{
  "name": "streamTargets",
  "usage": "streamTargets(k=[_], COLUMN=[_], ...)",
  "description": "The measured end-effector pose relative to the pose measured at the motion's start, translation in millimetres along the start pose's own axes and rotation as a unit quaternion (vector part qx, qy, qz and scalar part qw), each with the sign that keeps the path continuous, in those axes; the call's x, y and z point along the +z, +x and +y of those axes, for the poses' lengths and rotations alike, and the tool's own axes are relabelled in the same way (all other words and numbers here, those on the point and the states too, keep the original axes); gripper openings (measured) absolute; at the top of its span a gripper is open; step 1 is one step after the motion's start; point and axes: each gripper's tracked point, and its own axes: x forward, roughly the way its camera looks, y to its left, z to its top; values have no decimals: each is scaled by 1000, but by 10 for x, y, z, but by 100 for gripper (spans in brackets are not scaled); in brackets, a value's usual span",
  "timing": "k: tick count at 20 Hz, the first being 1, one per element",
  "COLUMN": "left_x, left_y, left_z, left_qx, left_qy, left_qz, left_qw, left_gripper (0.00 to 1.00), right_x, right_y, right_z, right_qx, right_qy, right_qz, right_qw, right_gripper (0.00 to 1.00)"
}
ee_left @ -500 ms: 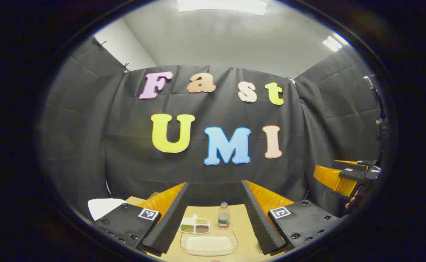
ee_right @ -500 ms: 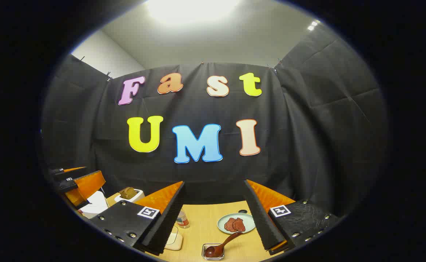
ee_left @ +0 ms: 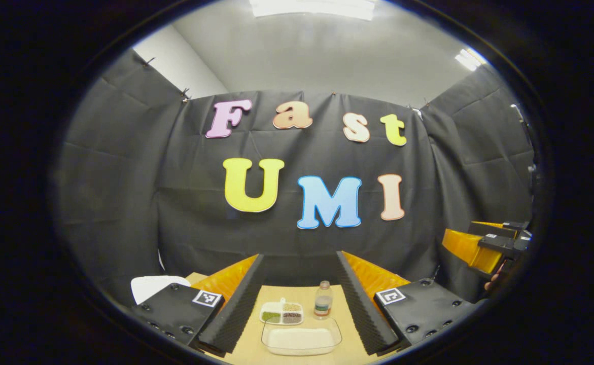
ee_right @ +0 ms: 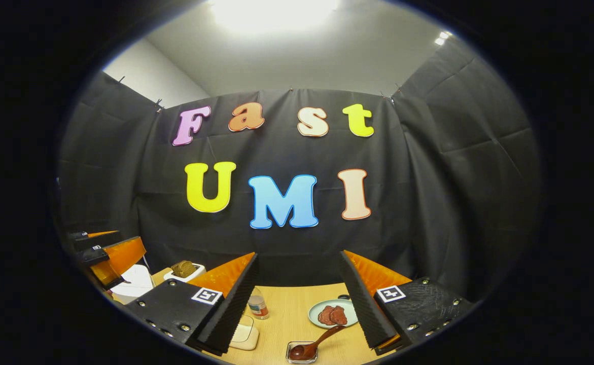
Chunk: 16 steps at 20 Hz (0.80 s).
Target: Close the left gripper, press the button to open the rice cooker; take a wooden spoon from the chopstick holder with the right hand, scoop a spoonful of rice and pour it into the rice cooker, then put the wooden spoon back into the chopstick holder.
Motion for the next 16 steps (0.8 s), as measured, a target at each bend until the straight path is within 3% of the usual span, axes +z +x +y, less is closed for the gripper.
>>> streamTargets(k=[8, 16], left_x=[-72, -217], left_y=[9, 57], left_z=[85, 522], left_qx=[3, 24], left_qy=[-1, -2], left_qz=[7, 21], left_qw=[1000, 1000], left_gripper=[95, 92], right_x=[-78, -153], right_y=[-45, -44], right_z=[23, 135], right_qx=[0, 4], right_qy=[0, -2], right_qz=[8, 13], right_qw=[1000, 1000], right_gripper=[95, 95])
